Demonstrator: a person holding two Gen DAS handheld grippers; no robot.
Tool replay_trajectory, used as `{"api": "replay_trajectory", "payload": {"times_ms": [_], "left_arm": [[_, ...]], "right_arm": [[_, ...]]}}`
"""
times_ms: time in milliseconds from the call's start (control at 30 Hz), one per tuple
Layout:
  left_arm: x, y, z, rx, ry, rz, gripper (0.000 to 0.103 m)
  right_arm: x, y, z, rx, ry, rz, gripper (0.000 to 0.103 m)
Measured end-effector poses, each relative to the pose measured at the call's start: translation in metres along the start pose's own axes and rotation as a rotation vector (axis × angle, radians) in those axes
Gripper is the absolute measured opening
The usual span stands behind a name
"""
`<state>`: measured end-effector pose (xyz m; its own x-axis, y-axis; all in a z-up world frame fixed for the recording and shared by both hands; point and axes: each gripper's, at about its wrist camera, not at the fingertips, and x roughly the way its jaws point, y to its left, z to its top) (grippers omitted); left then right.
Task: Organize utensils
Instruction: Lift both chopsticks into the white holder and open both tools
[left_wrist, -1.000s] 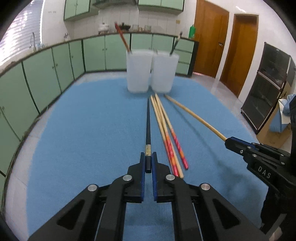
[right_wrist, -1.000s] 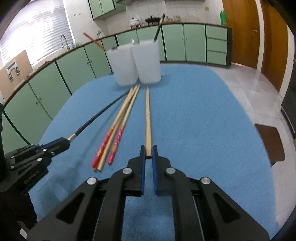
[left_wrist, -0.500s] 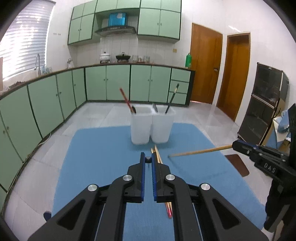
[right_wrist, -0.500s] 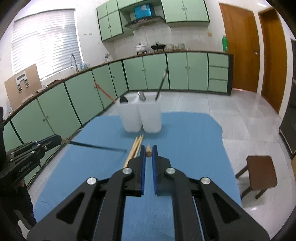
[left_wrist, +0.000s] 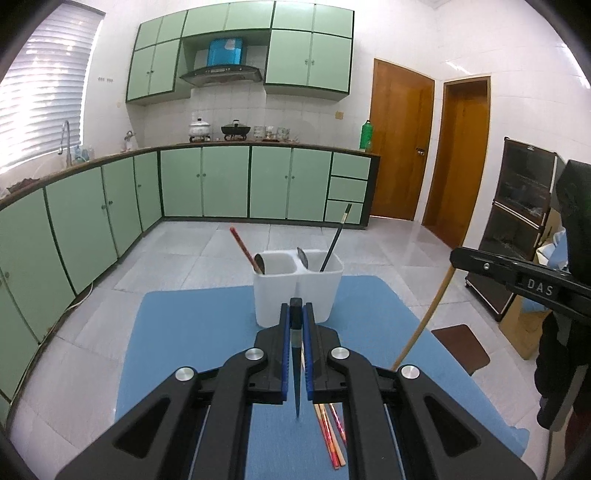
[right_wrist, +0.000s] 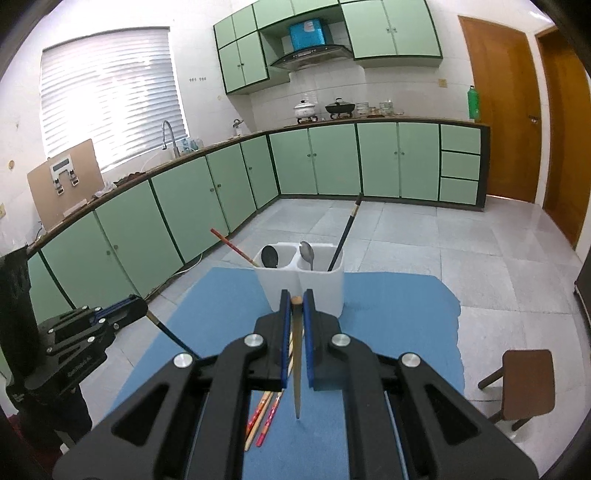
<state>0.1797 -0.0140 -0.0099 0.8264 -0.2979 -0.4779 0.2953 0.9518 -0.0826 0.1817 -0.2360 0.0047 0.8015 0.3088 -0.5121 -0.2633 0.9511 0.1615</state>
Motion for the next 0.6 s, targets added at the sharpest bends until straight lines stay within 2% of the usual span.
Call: {"api": "replay_trajectory", "payload": {"times_ms": [233,433,600], "left_arm": [[-0.001,-0.004,0.028,0.022,-0.052,-0.023,0.006],[0.004,-0.007,0.082,0.047,-0.153,-0.021,0.006],[0.020,-0.011,0.129,0.059,-0.240,-0.019,0.006]], "right_arm": [[-0.003,0.001,0.042,-0.032,-0.061,0.002,0.006],[0.000,-0.003,0.097,-0.047,-0.156,-0.023,0.006],[0.019,-0.015,0.139,-0.031,-0.223,-0.050,0.006]]}}
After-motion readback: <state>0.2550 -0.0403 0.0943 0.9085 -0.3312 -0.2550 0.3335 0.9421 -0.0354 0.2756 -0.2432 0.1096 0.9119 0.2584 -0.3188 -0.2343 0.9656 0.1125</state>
